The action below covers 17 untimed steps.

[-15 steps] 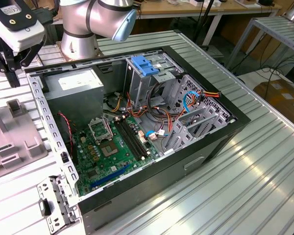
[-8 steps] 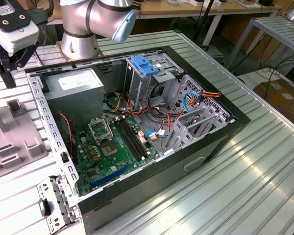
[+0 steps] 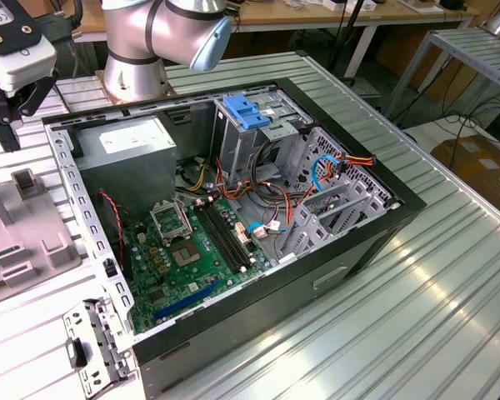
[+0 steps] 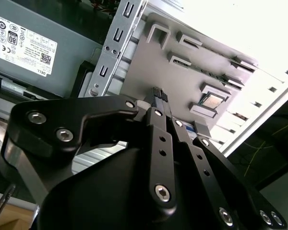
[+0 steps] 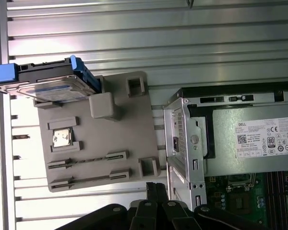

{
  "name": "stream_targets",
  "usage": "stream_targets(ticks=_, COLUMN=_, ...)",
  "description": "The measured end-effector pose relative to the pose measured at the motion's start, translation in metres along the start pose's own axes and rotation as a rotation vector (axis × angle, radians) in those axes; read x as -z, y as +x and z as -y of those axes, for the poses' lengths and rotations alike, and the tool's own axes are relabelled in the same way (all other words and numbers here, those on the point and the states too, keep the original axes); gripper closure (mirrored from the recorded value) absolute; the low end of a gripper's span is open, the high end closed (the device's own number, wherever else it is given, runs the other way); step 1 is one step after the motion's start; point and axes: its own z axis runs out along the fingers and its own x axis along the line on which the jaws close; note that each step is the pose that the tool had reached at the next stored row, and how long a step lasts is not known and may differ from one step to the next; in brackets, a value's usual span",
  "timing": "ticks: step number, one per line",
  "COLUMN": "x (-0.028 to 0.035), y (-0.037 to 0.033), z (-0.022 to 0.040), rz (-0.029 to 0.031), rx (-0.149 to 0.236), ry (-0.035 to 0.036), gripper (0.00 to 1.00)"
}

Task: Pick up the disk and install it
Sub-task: 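Reach for the disk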

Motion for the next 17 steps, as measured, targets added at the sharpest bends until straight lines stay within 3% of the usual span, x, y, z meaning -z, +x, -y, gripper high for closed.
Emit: stream_targets(ticks=17, x=0.0004, y=0.0202, z=0.0015, rz=0.0000, rx=0.000, ry=0.0000, gripper=0.89)
